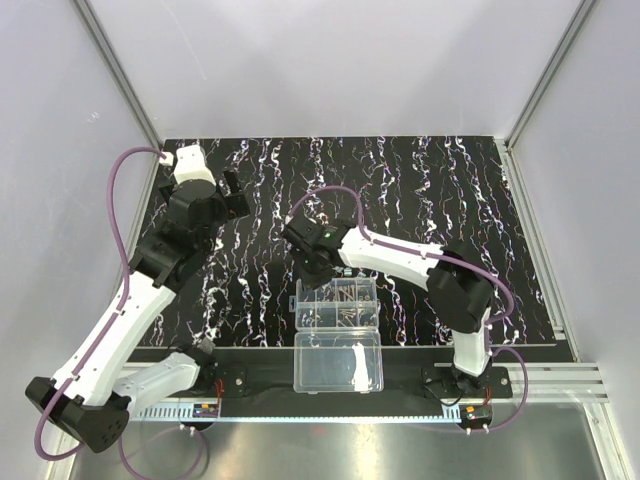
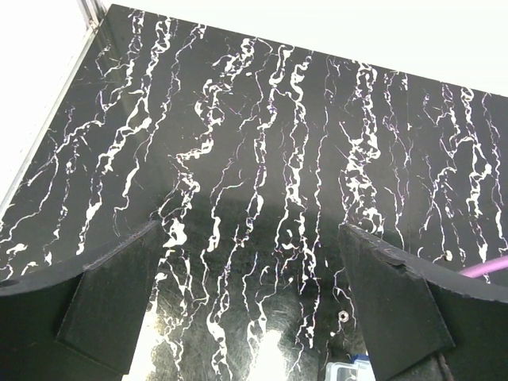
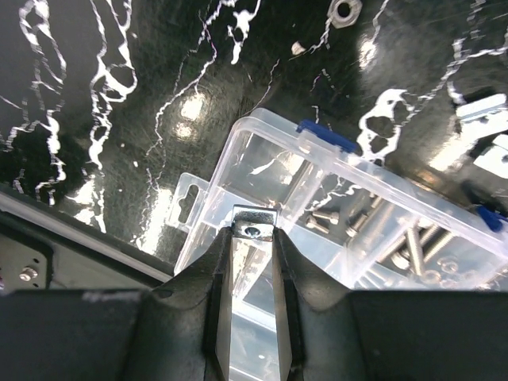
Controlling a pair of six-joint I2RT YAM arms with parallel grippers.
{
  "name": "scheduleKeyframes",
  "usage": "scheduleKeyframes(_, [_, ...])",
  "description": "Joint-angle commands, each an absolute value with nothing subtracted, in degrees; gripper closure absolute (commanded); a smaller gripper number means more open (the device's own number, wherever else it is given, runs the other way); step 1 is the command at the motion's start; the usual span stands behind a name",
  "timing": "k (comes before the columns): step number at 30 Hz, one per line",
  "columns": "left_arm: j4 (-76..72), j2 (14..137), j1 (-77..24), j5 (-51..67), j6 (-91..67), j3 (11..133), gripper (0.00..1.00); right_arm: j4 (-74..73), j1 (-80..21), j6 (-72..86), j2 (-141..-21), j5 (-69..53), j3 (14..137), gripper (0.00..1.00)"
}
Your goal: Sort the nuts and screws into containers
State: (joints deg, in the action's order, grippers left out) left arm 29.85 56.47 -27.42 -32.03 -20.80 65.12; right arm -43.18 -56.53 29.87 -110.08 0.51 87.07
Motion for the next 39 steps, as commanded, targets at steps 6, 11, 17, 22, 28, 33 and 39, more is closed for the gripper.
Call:
scheduleKeyframes(6, [26.28,56.42,-27.16,-30.67,-21.27,65.3,0.01,-42.63,-57.39,28.92,-113.03,-1.67,89.21,0.96])
scheduleKeyframes(11, [26.19,56.51,-27.16,-30.15,-21.27,65.21,0.01,-41.84,-57.39,29.18,-112.24,-2.2,88.86,0.72])
scheduleKeyframes(17, [26.02,56.51,-27.16,-29.71,-21.01,65.13,0.01,-42.18,-57.48,29.0,-111.27,-0.97,90.61,0.52])
scheduleKeyframes(22, [26.02,56.16,-27.16,-30.32,-21.0,65.13,0.01,-44.73,-56.43,28.3,-110.22,2.8,93.95,0.44])
scheduleKeyframes(28, [25.93,55.9,-27.07,-29.97,-21.01,65.04,0.01,-48.68,-44.68,31.28,-108.46,5.27,93.52,0.43])
scheduleKeyframes(33, [25.75,55.9,-27.07,-30.06,-20.92,64.95,0.01,-50.28,-40.87,29.45,-108.46,9.57,91.15,0.43])
scheduleKeyframes(39, [25.66,56.78,-27.07,-29.71,-21.01,64.78,0.01,-46.86,-40.78,30.76,-110.12,7.39,84.39,0.43])
